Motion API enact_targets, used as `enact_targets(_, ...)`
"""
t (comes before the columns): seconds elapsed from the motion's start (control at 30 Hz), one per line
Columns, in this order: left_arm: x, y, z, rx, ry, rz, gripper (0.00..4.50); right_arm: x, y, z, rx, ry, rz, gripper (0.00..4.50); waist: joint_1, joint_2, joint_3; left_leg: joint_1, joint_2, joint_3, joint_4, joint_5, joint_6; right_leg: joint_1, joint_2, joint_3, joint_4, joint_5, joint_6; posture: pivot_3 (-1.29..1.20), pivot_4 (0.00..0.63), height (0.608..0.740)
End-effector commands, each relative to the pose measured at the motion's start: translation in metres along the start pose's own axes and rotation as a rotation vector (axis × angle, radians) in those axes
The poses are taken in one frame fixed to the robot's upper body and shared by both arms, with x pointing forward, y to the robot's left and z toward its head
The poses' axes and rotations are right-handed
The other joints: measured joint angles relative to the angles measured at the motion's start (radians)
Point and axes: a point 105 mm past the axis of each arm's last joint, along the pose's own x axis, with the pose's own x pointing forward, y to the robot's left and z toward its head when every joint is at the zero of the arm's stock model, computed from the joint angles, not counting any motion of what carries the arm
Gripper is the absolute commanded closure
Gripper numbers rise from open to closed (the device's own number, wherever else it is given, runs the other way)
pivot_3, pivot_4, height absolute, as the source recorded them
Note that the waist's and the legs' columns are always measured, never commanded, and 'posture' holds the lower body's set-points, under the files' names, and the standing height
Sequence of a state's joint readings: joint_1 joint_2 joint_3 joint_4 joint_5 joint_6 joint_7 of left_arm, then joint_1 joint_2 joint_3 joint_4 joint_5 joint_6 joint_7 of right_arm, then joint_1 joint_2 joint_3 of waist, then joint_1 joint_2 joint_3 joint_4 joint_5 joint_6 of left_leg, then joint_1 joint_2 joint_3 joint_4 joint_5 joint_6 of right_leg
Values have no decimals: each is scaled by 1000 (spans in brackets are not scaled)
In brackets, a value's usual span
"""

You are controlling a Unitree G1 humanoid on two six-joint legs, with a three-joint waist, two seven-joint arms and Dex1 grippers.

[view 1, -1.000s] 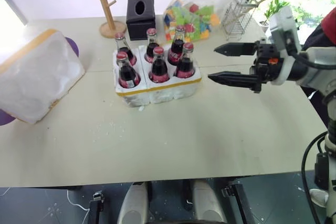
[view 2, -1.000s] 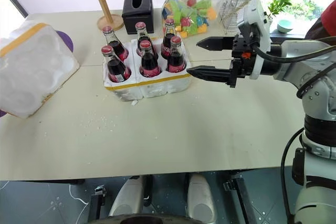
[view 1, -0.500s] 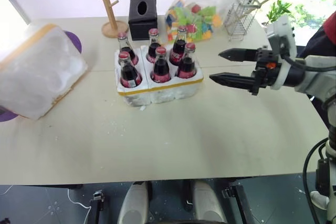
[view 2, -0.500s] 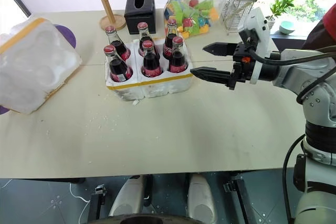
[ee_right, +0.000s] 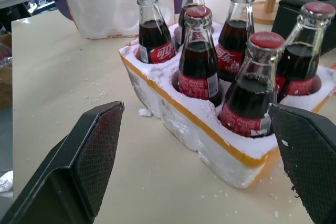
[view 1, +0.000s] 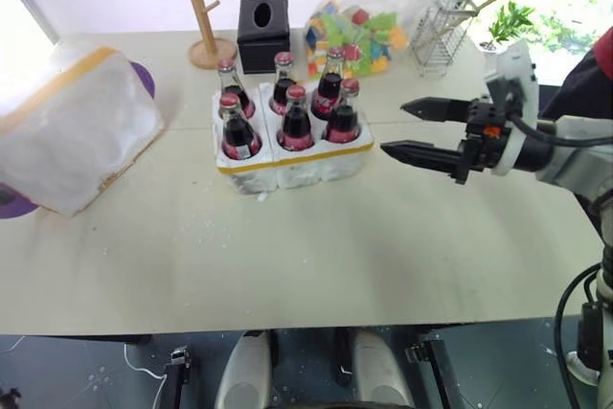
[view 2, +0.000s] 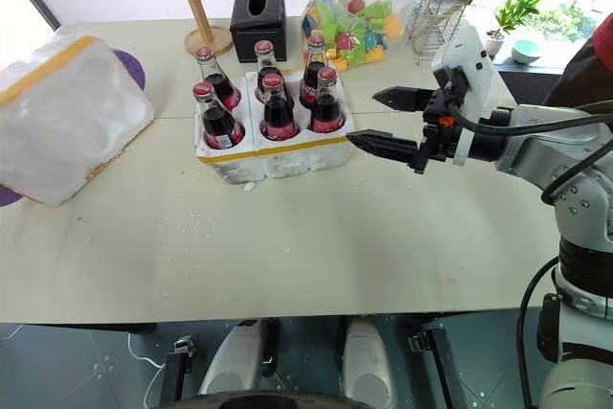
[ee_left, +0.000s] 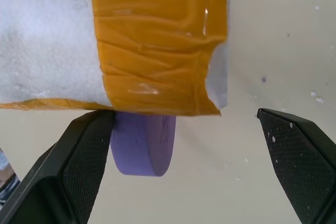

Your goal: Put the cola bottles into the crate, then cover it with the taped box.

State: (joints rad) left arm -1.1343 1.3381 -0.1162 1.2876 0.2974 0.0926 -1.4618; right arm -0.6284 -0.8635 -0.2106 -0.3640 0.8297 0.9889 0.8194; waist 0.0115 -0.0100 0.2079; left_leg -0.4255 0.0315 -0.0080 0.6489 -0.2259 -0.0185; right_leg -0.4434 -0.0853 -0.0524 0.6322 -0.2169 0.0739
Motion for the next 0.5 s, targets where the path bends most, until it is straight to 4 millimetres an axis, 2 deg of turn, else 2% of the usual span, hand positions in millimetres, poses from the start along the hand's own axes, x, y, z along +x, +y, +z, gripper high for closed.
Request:
enact_targets(0.03,-11,3,7,-15,-39,10,0,0,4,9,-38,-37,11,37,1,-1,0,0,0,0,0,0,0,0,0,0,0,0,0,0,150,740)
enact_targets(0.2,-26,1,13,-39,-70,-22,0,3,4,7,-33,-40,18,37,-1,-3,0,-1,0,0,1,0,0,0,1,0,0,0,0,0,150,740)
enact_targets(0.37,-40,-1,6,-47,-27,-39,0,1,4,7,-30,-43,14,37,-5,-3,0,-1,0,0,0,0,0,-1,1,0,0,0,0,0,150,740)
enact_targets(0.5,-41,5,-1,-55,2,21,0,1,5,2,-25,-36,6,37,-6,-3,0,-1,1,0,0,0,0,-1,1,0,0,0,0,0,150,740)
